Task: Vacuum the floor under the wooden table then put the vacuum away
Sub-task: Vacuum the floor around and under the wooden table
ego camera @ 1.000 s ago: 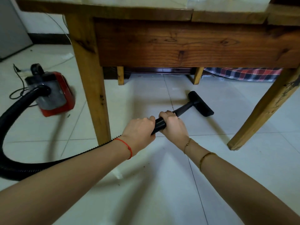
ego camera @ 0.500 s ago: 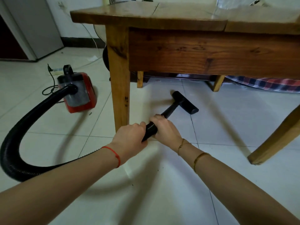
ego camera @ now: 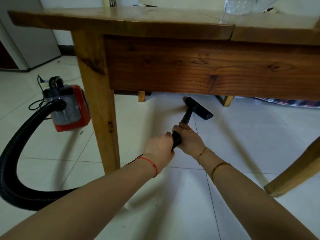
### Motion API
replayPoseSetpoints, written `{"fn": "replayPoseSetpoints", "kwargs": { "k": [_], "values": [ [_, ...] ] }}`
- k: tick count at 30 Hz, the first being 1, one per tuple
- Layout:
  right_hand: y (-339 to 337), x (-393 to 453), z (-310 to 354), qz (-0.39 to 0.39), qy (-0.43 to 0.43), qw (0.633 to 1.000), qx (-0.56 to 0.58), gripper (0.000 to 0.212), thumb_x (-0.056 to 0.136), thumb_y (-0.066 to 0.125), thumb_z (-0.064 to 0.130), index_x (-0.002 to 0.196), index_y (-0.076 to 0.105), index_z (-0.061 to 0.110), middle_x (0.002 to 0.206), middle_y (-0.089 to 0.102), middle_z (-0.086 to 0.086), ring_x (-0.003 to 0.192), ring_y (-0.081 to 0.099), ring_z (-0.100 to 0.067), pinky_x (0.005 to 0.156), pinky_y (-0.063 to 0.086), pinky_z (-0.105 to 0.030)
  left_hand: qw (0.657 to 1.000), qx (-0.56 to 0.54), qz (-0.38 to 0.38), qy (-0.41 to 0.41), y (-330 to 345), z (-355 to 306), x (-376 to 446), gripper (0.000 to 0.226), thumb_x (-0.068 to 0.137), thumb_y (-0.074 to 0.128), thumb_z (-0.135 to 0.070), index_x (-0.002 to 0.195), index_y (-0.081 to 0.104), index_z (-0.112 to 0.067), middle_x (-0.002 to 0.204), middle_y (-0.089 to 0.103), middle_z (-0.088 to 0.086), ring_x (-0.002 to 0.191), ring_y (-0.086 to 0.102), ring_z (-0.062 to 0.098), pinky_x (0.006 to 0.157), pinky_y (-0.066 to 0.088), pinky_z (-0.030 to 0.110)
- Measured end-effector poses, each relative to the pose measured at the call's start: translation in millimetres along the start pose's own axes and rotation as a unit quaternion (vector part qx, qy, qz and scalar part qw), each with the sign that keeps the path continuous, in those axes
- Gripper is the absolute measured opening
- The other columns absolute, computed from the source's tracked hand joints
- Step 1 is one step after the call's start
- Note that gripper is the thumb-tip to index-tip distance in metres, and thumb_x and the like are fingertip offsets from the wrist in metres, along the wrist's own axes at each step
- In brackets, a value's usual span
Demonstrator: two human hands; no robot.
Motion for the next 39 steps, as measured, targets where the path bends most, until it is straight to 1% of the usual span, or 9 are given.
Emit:
{"fn": "replayPoseSetpoints", "kwargs": {
  "k": [3,6,10,14,18,22,25,30,39],
  "values": [
    [-9.7,10.6,-26.1,-0.017,0.006,0.999,-0.037,0.025,0.088,0.057,0.019,0.112,0.049,0.013,0.135,0.044,-0.012,0.11,0.058,-0.033,0.088,0.052,-0.044,1.0,0.016,-0.01,0.009,3.7,-19.3,26.4,0.026,0.093,0.048,-0.019,0.116,0.047,-0.008,0.104,0.061,0.007,0.078,0.057,0.026,0.06,0.032,0.028],
    [-16.5,18.5,-50.2,-0.026,-0.001,1.0,-0.011,0.019,0.089,0.057,0.017,0.106,0.051,0.013,0.127,0.049,-0.012,0.103,0.061,-0.034,0.087,0.051,-0.045,1.0,-0.008,0.008,0.005,9.1,-33.4,48.0,0.027,0.093,0.05,-0.02,0.116,0.047,-0.008,0.102,0.061,0.007,0.069,0.046,0.021,0.06,0.035,0.029],
    [-24.6,18.0,-67.1,-0.029,-0.013,0.999,0.015,0.018,0.087,0.059,0.014,0.104,0.053,0.015,0.12,0.053,-0.011,0.1,0.061,-0.035,0.083,0.051,-0.045,0.999,-0.029,0.003,0.019,8.7,-49.6,61.0,0.028,0.093,0.052,-0.02,0.117,0.047,-0.008,0.104,0.061,0.007,0.073,0.05,0.022,0.063,0.037,0.03],
    [-27.9,10.0,-60.5,-0.031,-0.021,0.998,0.053,0.017,0.083,0.062,0.013,0.096,0.053,0.019,0.106,0.053,-0.005,0.084,0.062,-0.033,0.075,0.052,-0.045,0.999,-0.006,-0.015,0.033,4.5,-51.8,51.7,0.028,0.092,0.051,-0.021,0.117,0.047,-0.008,0.105,0.061,0.008,0.082,0.058,0.026,0.062,0.035,0.03],
    [-25.2,-3.3,-37.9,-0.037,-0.021,0.997,0.066,0.018,0.083,0.062,0.012,0.099,0.054,0.015,0.106,0.056,-0.008,0.085,0.06,-0.032,0.075,0.05,-0.04,0.999,0.007,-0.033,0.035,-4.4,-38.5,25.0,0.025,0.092,0.05,-0.022,0.112,0.049,-0.008,0.101,0.061,0.007,0.071,0.048,0.024,0.06,0.032,0.029],
    [-20.8,-18.3,-1.4,-0.017,-0.045,0.994,0.102,0.025,0.081,0.067,0.016,0.103,0.056,0.015,0.111,0.055,-0.011,0.094,0.06,-0.034,0.084,0.05,-0.043,0.999,-0.002,-0.016,0.028,-13.7,-19.4,-5.0,0.025,0.091,0.051,-0.023,0.11,0.05,-0.008,0.099,0.062,0.008,0.08,0.06,0.028,0.06,0.036,0.03],
    [-16.7,-30.0,29.4,-0.007,-0.07,0.992,0.109,0.028,0.079,0.069,0.016,0.105,0.057,0.013,0.111,0.056,-0.012,0.101,0.058,-0.032,0.089,0.049,-0.043,1.0,-0.007,-0.007,0.017,-20.9,-2.8,-31.0,0.023,0.089,0.053,-0.023,0.107,0.051,-0.009,0.098,0.062,0.009,0.078,0.059,0.029,0.06,0.036,0.03],
    [-10.2,-50.3,76.3,-0.009,-0.122,0.987,0.104,0.031,0.075,0.07,0.012,0.104,0.057,0.015,0.105,0.055,-0.008,0.088,0.06,-0.033,0.079,0.052,-0.046,1.0,-0.002,0.0,0.024,-32.3,18.8,-73.5,0.023,0.09,0.052,-0.026,0.107,0.049,-0.011,0.092,0.06,0.006,0.073,0.055,0.026,0.06,0.036,0.029],
    [-10.0,-61.8,125.5,-0.008,-0.163,0.983,0.079,0.026,0.078,0.066,0.011,0.103,0.056,0.01,0.1,0.056,-0.013,0.087,0.058,-0.034,0.076,0.052,-0.046,1.0,0.019,-0.004,-0.008,-37.5,52.0,-102.9,0.022,0.091,0.051,-0.032,0.103,0.045,-0.016,0.065,0.035,-0.006,0.058,0.045,0.015,0.046,0.03,0.024]
  ]
}}
Point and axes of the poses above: each hand's wrist, its own x-axis towards the middle knuckle, its own y-axis out of the palm, z = x × y, the point moved 9 cm from there along x, towards the middle knuckle
